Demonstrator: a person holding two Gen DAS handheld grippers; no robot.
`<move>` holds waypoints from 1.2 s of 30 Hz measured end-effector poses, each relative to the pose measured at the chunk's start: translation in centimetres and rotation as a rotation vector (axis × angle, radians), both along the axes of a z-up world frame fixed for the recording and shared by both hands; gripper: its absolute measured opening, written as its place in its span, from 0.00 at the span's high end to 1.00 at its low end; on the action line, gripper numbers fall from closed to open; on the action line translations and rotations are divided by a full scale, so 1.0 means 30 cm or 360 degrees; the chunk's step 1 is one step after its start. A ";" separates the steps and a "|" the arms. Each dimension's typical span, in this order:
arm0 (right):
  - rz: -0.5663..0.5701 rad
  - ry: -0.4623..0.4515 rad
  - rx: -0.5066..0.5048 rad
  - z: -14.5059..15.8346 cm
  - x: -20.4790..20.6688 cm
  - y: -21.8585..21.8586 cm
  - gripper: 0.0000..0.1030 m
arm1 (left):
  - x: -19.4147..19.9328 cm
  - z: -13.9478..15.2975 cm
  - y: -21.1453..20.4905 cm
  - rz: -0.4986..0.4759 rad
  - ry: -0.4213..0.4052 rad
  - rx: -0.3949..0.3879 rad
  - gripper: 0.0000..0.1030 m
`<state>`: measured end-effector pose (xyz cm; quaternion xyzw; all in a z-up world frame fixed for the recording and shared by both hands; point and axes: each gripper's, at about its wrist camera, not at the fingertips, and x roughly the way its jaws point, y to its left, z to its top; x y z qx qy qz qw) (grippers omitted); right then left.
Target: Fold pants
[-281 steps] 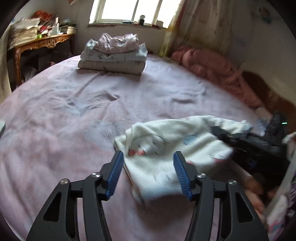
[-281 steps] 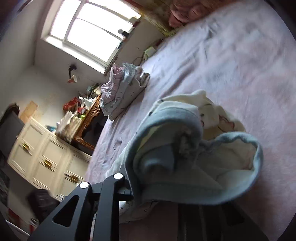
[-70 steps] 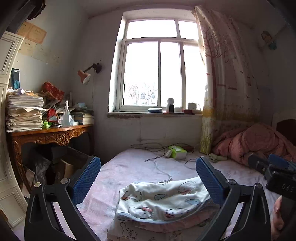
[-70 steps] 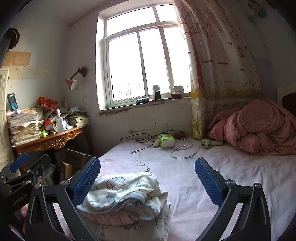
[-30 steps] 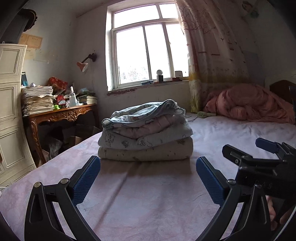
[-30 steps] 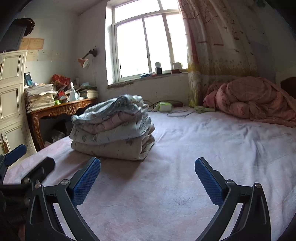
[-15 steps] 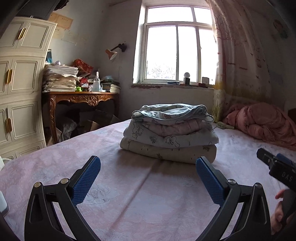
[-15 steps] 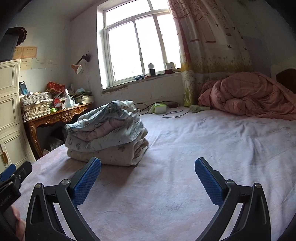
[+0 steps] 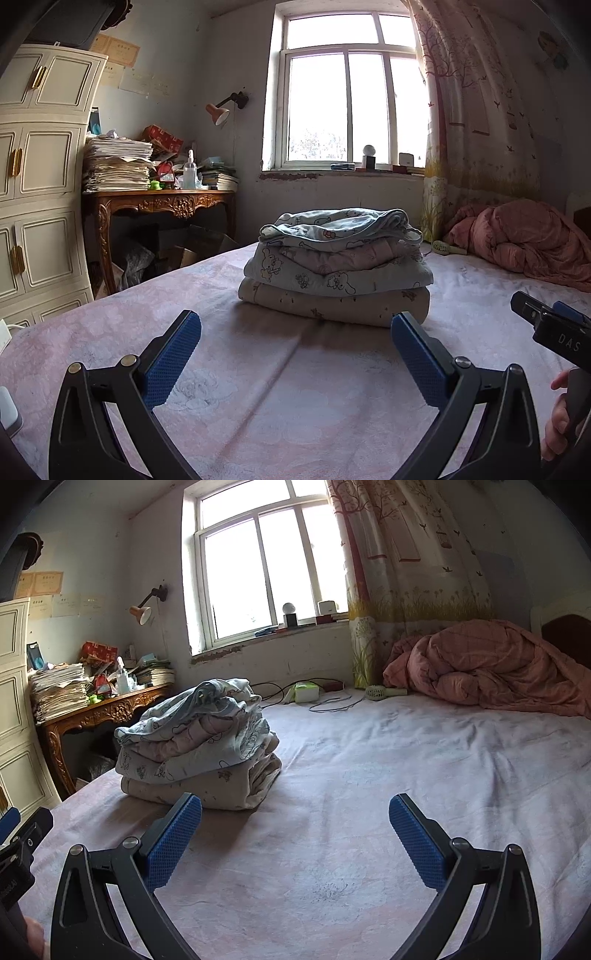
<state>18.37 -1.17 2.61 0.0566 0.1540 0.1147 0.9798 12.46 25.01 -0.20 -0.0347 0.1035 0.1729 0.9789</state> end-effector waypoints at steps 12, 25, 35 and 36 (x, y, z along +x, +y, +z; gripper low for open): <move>0.0023 -0.0066 -0.0115 -0.001 -0.024 0.045 0.01 | 0.002 -0.002 0.003 0.0005 0.0008 -0.0019 0.01; -0.0013 -0.0023 -0.0032 0.002 -0.008 0.010 0.01 | 0.004 -0.003 0.004 0.0004 0.0018 -0.0020 0.01; -0.0029 -0.0021 -0.0041 0.001 -0.006 0.003 0.01 | 0.005 -0.005 0.011 0.0006 0.0028 -0.0028 0.01; -0.0026 -0.0024 -0.0050 0.001 -0.006 0.005 0.01 | 0.009 -0.007 0.014 0.0003 0.0035 -0.0034 0.01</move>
